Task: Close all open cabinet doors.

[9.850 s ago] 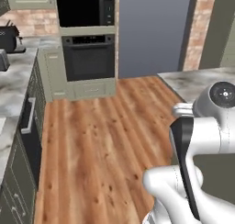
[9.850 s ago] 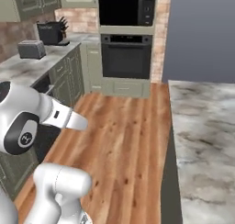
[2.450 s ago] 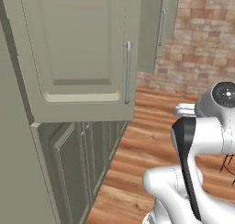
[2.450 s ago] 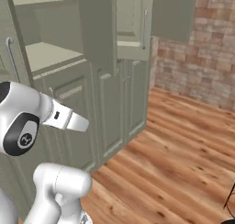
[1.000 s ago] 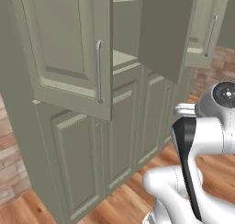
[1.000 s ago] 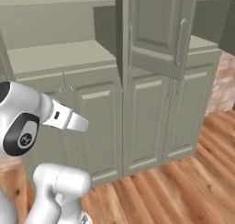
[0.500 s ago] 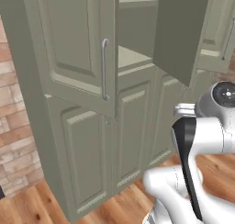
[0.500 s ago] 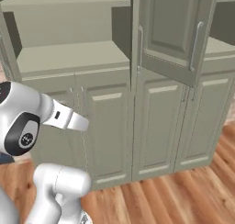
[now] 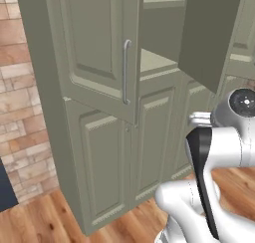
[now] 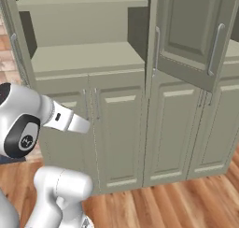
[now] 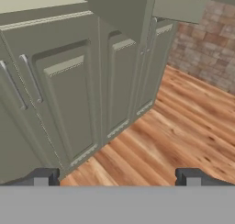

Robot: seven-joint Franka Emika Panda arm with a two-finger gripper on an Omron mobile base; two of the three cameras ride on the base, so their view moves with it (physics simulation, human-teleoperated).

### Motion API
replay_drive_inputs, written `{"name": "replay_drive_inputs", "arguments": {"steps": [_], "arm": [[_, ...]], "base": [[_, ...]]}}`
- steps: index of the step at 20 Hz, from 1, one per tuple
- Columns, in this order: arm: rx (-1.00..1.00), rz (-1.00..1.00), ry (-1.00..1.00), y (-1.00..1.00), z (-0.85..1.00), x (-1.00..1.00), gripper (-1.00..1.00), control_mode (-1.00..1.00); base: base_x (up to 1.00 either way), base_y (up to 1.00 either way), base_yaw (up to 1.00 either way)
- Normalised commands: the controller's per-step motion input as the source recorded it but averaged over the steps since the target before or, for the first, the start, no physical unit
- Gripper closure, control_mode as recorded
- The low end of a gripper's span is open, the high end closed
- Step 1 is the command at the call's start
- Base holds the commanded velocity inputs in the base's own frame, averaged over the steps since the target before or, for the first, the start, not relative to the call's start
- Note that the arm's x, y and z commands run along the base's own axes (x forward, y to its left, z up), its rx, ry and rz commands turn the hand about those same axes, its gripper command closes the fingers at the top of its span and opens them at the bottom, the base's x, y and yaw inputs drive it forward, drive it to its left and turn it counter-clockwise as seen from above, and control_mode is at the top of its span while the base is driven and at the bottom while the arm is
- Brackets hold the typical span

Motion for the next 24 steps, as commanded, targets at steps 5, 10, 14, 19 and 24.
{"name": "replay_drive_inputs", "arguments": {"steps": [5,10,14,19,24], "arm": [[0.0,0.0,0.0,0.0,0.0,0.0,-1.0,1.0],[0.0,0.0,0.0,0.0,0.0,0.0,-1.0,1.0],[0.0,0.0,0.0,0.0,0.0,0.0,-1.0,1.0],[0.0,0.0,0.0,0.0,0.0,0.0,-1.0,1.0],[0.0,0.0,0.0,0.0,0.0,0.0,-1.0,1.0]], "base": [[0.43,-0.41,0.09],[0.3,-0.15,0.03],[0.46,0.09,-0.02],[0.45,0.11,-0.08],[0.32,-0.1,0.01]]}}
